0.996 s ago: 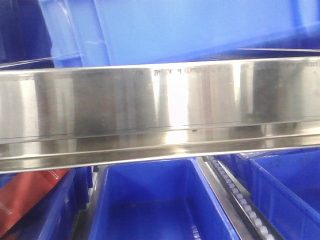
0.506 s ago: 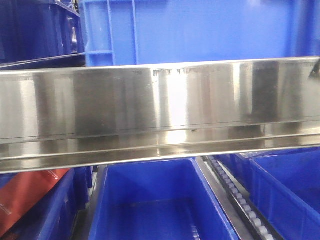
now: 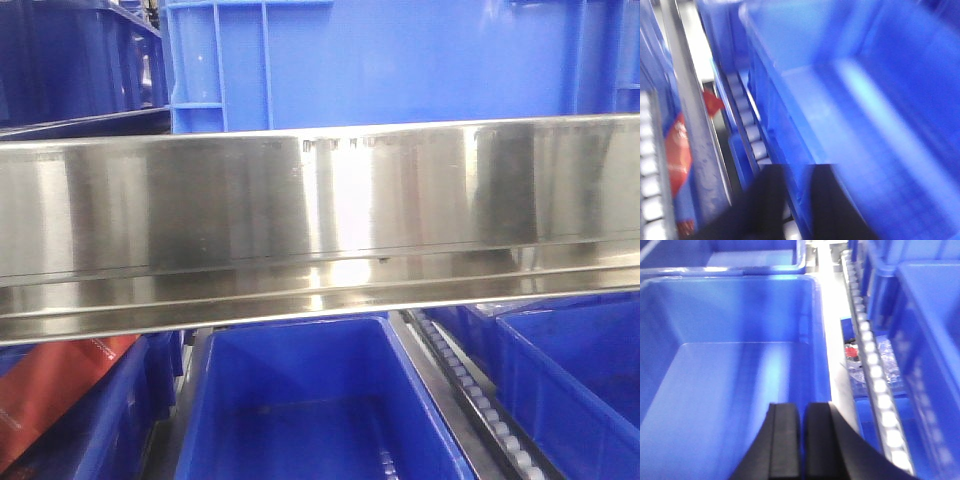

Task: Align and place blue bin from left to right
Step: 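Lower the blue bin onto the upper shelf beside the other bins, then open both grippers and withdraw them from the bin rim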

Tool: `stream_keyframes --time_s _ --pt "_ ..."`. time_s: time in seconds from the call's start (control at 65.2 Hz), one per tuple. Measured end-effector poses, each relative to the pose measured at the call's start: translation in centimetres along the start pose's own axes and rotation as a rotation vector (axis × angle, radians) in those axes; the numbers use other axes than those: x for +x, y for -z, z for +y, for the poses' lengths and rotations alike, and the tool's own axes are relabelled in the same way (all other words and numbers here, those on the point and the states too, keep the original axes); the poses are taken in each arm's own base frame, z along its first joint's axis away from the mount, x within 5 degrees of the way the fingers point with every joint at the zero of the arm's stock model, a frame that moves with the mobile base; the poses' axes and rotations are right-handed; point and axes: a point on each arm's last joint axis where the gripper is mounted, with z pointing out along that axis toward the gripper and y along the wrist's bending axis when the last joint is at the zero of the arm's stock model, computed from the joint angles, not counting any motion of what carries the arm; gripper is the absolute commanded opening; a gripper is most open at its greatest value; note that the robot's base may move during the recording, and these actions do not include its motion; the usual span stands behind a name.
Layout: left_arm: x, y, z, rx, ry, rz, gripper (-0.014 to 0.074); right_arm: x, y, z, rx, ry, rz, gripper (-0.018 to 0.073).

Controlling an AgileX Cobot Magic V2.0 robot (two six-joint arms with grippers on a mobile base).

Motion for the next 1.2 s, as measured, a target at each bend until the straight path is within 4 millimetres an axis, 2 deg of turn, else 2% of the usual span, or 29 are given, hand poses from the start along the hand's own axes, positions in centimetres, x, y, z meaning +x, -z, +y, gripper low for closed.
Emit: stream_keyframes --time_s 0.153,0.276,0.414,0.46,0.598,0.705,0.797,1.042,1.196 --pt "1.4 2.1 0.2 -0.009 -0.014 0.004 -0.0111 2.1 1.6 -0.3 0.005 0.005 -0.002 -0.0162" --pt "3.8 3.3 0.6 -0.027 -0.024 -0.006 -0.0111 5.5 2.6 -0.6 0.004 0.01 -0.018 -0.0162" --pt "6.8 5.3 0.9 -0.02 -0.027 -0.122 -0.0111 9.6 3.9 -1.0 -0.006 0.014 -0.091 -0.0162" --pt "8.1 5.9 1.0 -0.016 -0.027 -0.169 -0.0111 11.1 4.2 -1.1 -0.008 0.015 -0.107 -0.0162" --pt "12.8 8.0 1.5 -0.001 -0.029 -0.313 -0.0111 15.6 6.8 -1.5 -0.021 0.017 -0.231 -0.0162" --pt "16.2 9.1 1.9 0.007 -0.03 -0.393 -0.0111 18.6 7.8 -1.8 -0.023 0.022 -0.283 -0.0162" --pt "20.0 10.0 2.3 0.012 -0.031 -0.442 -0.0111 21.8 8.4 -2.1 -0.025 0.024 -0.313 -0.0162" --pt "28.1 11.2 3.3 0.026 -0.038 -0.607 -0.0111 29.0 8.0 -2.6 -0.036 0.028 -0.404 -0.0162" --pt "31.7 10.5 3.8 0.026 -0.045 -0.661 -0.0111 31.3 7.8 -2.8 -0.041 0.028 -0.448 -0.0162"
